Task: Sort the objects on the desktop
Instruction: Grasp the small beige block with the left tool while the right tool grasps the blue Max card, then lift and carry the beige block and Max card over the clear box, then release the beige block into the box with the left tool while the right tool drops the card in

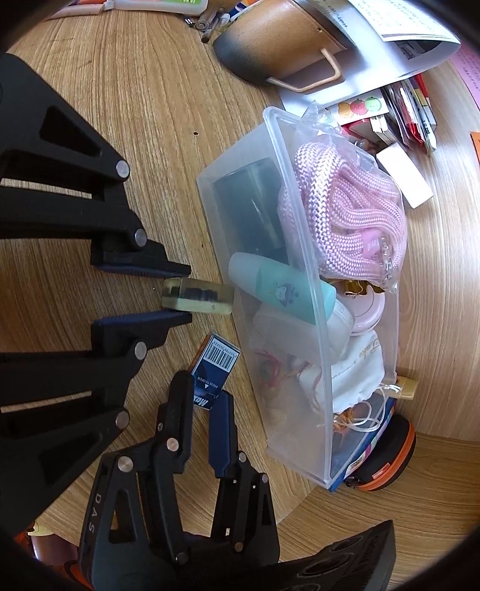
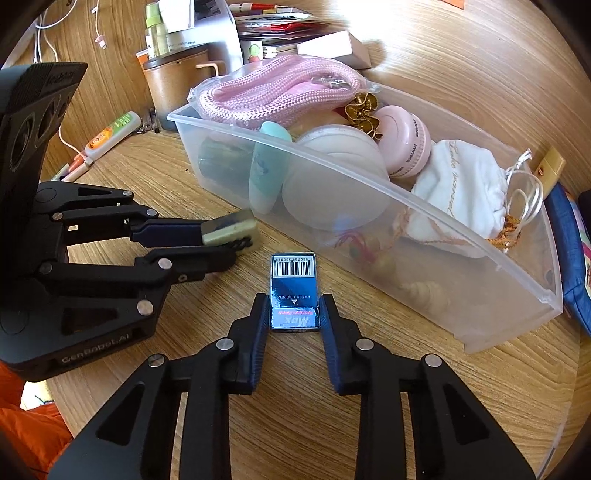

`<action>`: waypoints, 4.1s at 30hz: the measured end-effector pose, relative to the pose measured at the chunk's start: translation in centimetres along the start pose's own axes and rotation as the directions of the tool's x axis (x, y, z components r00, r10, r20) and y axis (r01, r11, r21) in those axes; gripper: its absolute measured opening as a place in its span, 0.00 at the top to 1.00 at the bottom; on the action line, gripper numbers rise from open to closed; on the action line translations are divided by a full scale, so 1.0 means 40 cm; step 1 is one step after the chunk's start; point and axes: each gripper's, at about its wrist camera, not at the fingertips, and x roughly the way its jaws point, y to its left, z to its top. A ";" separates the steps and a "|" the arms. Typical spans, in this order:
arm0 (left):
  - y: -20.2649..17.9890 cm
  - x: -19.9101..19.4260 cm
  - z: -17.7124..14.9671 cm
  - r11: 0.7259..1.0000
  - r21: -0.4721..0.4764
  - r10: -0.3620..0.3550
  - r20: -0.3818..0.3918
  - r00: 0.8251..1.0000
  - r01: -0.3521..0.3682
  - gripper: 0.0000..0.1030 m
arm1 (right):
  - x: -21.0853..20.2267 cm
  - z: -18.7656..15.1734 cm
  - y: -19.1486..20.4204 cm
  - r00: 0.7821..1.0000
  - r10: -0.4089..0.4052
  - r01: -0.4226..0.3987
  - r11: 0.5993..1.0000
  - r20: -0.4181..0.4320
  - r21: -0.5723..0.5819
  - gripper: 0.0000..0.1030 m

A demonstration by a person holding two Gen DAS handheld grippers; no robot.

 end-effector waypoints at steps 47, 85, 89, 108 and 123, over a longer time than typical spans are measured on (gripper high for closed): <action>-0.056 -0.034 0.031 0.999 0.031 0.034 0.062 0.997 -0.036 0.85 | -0.148 -0.036 -0.034 0.990 -0.029 0.020 0.998 0.135 0.066 0.76; -0.082 -0.127 0.221 0.997 0.071 -0.053 0.233 0.971 0.038 0.85 | -0.185 0.061 -0.177 0.972 -0.100 0.066 0.985 0.213 0.161 0.76; -0.083 -0.100 0.236 0.995 0.081 -0.067 0.214 0.975 0.051 0.85 | -0.167 0.072 -0.195 0.974 -0.104 0.070 0.983 0.202 0.171 0.76; -0.043 0.041 0.277 0.996 0.025 -0.086 0.140 0.986 0.083 0.85 | -0.071 0.106 -0.244 0.982 -0.118 0.088 0.977 0.149 0.196 0.76; -0.044 0.075 0.276 0.996 0.025 -0.087 0.109 0.990 0.085 0.83 | -0.056 0.111 -0.228 0.971 -0.174 0.153 0.979 0.163 0.136 0.73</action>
